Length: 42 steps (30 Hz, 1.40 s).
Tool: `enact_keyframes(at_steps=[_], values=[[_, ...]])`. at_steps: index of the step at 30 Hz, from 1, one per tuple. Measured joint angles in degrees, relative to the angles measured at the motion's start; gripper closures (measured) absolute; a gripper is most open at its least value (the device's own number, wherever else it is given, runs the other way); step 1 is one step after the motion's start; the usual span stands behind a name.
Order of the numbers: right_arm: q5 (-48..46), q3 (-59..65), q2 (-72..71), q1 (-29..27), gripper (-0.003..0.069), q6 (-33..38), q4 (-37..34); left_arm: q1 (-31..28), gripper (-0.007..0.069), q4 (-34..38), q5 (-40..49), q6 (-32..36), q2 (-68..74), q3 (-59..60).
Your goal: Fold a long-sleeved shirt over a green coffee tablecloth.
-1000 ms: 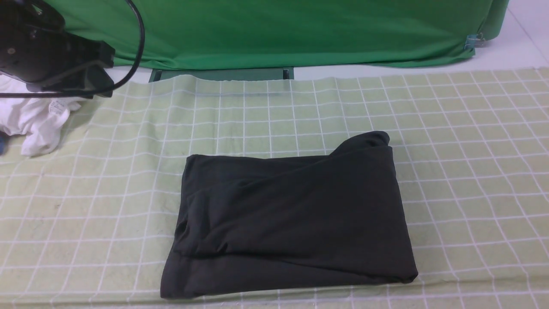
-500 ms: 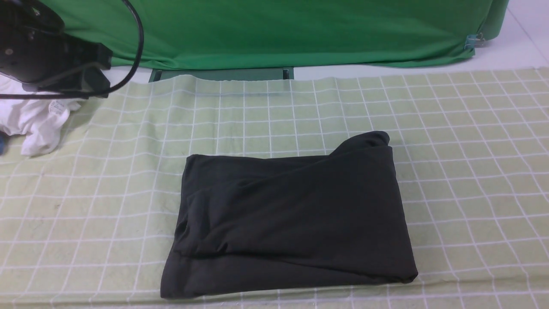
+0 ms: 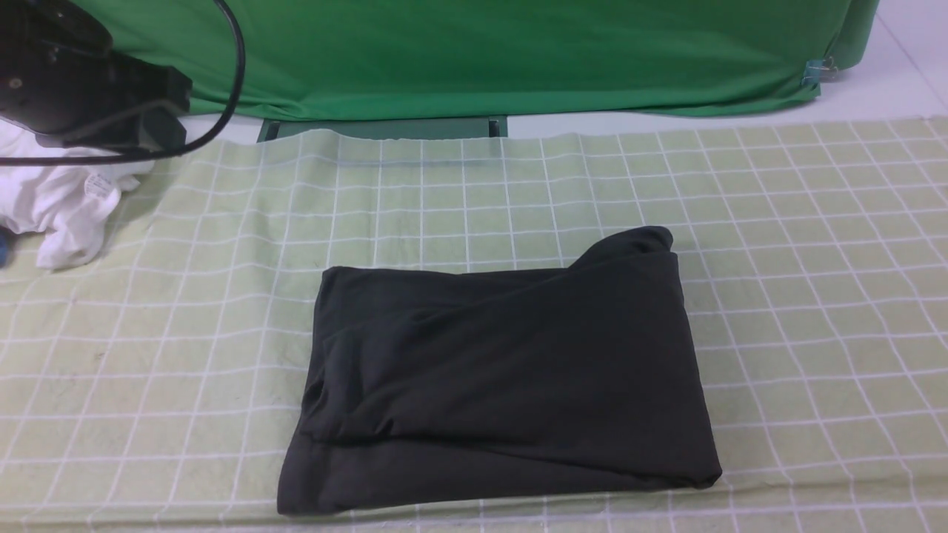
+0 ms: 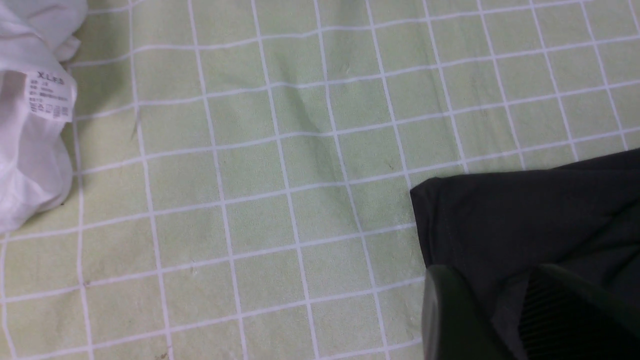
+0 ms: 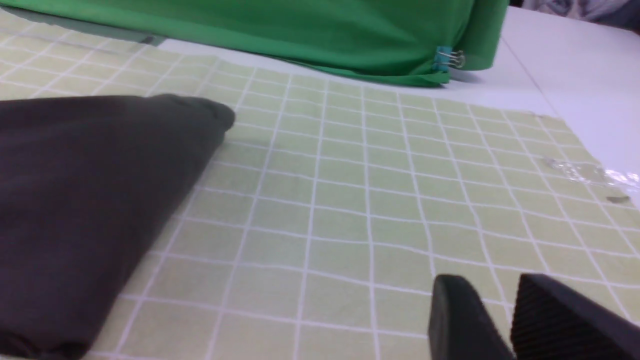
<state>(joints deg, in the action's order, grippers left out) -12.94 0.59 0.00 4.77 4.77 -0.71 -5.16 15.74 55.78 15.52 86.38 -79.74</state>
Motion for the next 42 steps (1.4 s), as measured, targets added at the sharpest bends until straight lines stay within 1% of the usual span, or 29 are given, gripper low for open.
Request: enact_keyframes(at_steps=[8,16,24,29,32,38,40,42], values=[[0.0,0.0,0.0,-3.14,0.0466,0.0,0.34,0.0,0.041,-0.12,-1.05,0.0,0.0,0.0],[0.0,0.0,0.0,-3.65,0.0447,-0.17,1.91,0.0,0.041,-0.12,-0.84,0.0,0.0,0.0],[-0.12,0.0,0.0,-3.65,0.0431,-0.17,2.02,0.0,0.041,-0.25,3.29,0.12,-1.4,0.0],[-0.19,0.0,0.0,-3.65,0.0424,-0.17,2.04,0.0,0.0411,-0.69,5.48,0.12,-8.48,0.0],[-0.19,0.0,0.0,-3.65,0.0422,-0.17,2.09,0.0,0.0447,-0.74,7.26,0.12,-13.89,0.0],[-0.19,0.0,0.0,-3.65,0.0421,-0.22,2.15,0.0,0.0592,-0.6,10.77,0.12,-26.12,0.68],[-0.19,0.0,0.0,-3.65,0.0421,-0.22,2.15,0.0,0.0612,0.84,10.85,0.12,-31.19,2.74],[-0.19,0.0,0.0,-3.65,0.0421,-0.22,2.15,0.0,0.0616,3.74,10.37,0.06,-36.73,6.68]])
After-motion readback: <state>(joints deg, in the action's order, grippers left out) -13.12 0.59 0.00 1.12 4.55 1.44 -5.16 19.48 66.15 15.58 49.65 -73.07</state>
